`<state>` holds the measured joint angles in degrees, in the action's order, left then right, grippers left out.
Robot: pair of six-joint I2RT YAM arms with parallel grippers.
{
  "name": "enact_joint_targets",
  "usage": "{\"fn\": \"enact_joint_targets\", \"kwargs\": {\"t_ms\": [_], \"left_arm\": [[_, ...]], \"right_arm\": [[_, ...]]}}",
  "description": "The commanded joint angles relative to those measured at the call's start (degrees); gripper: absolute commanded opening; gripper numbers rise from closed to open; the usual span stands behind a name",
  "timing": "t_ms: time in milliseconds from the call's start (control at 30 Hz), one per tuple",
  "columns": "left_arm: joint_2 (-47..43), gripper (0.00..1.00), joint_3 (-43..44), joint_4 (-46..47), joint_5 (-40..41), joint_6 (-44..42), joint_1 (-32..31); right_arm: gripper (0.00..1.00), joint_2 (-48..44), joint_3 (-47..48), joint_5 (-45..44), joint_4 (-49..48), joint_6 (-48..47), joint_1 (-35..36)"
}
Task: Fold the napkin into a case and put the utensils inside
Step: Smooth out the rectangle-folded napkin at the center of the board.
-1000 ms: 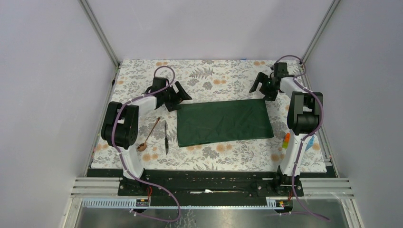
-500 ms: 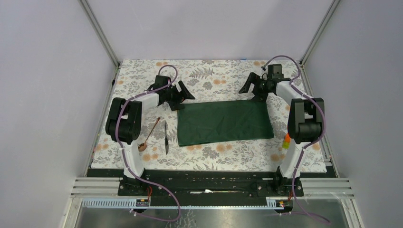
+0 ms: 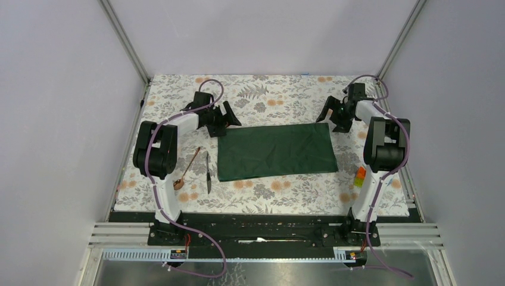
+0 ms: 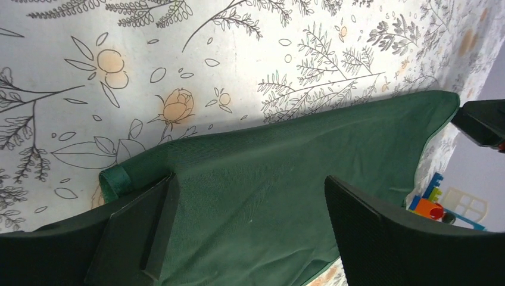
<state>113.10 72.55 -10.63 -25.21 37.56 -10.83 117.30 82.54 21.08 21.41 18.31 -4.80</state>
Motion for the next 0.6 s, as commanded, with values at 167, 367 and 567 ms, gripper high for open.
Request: {"fn": "enact_joint_targets", "kwargs": {"t_ms": [167,367,567], "left_arm": [[-7.63,0.99,6.3,-5.92,-1.15,-8.1,-4.9],[-13.54,0.99,5.74,-5.61,-0.38,-8.34,-6.57],[-13.91,0.99,5.64,-5.61,-1.4,-8.34,-6.66]], "right_arm": [[1.0,-6.37,8.43,-17.45,23.15,-3.8,7.07],[0.97,-1.45,10.1,-18.1,34.13,-7.02,7.69],[0.84,1.3,12.19,-15.89,35.41,-8.79,7.69]]}}
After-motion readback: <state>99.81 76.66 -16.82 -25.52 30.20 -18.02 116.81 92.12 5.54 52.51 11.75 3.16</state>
